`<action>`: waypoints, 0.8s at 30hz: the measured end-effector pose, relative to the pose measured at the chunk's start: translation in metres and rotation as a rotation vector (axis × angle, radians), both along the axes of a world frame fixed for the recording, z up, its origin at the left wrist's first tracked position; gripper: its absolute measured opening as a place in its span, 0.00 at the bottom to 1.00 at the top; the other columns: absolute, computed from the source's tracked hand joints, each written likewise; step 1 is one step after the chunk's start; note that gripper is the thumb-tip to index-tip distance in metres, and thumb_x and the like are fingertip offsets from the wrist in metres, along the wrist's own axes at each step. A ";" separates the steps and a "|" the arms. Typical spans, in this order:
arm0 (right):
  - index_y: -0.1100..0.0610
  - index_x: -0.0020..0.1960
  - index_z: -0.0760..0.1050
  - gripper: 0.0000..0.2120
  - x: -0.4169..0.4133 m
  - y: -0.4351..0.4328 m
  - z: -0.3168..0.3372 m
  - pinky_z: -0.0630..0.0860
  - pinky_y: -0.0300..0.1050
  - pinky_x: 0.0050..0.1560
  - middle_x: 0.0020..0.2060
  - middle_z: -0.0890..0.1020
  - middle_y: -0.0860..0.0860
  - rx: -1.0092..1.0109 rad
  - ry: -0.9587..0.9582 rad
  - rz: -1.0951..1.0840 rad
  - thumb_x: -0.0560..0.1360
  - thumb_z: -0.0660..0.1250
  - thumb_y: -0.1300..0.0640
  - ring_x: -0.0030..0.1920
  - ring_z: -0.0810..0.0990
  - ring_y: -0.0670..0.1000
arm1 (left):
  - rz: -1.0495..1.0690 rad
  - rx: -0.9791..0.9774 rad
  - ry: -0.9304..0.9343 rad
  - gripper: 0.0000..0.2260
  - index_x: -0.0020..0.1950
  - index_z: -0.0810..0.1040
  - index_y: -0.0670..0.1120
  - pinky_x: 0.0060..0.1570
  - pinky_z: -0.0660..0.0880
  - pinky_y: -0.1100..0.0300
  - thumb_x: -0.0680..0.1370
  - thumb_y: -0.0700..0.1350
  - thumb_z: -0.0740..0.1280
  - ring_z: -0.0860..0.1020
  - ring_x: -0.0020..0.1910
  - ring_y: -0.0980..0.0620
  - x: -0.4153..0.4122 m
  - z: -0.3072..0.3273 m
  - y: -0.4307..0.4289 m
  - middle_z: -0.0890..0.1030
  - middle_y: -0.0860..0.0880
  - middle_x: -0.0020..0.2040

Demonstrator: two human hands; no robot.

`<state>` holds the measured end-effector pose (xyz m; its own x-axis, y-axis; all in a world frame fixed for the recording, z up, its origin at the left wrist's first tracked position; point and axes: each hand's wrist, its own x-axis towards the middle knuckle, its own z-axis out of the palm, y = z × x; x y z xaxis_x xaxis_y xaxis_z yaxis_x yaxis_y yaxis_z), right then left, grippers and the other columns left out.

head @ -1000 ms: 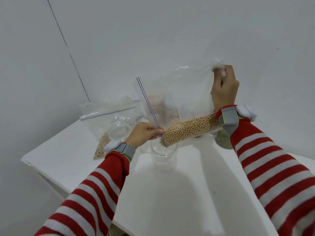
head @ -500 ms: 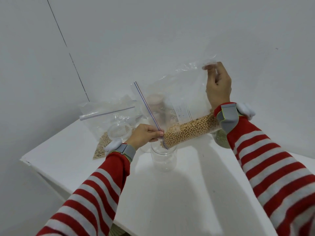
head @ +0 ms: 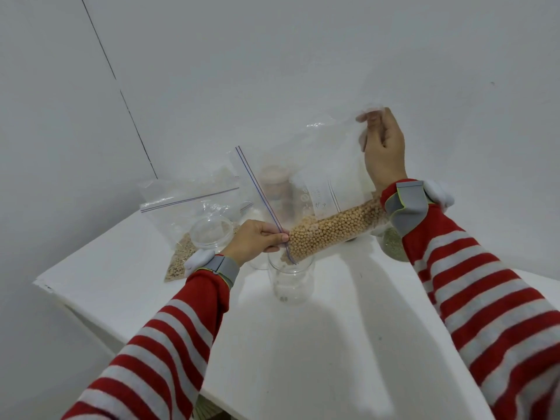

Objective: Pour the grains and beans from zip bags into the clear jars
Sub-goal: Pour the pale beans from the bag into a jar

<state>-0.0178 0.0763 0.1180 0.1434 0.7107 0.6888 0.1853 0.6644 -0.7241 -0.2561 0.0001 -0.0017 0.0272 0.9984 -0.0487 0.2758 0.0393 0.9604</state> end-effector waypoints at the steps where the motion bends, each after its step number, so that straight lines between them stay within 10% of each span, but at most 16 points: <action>1: 0.40 0.45 0.72 0.11 0.000 0.000 -0.001 0.68 0.49 0.38 0.37 0.75 0.40 0.001 -0.001 -0.015 0.81 0.53 0.43 0.33 0.70 0.47 | -0.002 0.003 0.008 0.09 0.54 0.83 0.38 0.48 0.81 0.63 0.75 0.37 0.72 0.84 0.42 0.56 0.000 0.000 0.000 0.85 0.47 0.40; 24: 0.45 0.45 0.69 0.10 -0.003 -0.006 0.008 0.65 0.40 0.31 0.31 0.71 0.53 0.134 0.060 -0.145 0.84 0.55 0.53 0.27 0.66 0.44 | -0.016 0.035 0.010 0.05 0.49 0.84 0.43 0.47 0.81 0.63 0.74 0.38 0.73 0.84 0.42 0.56 0.000 0.008 0.010 0.85 0.44 0.44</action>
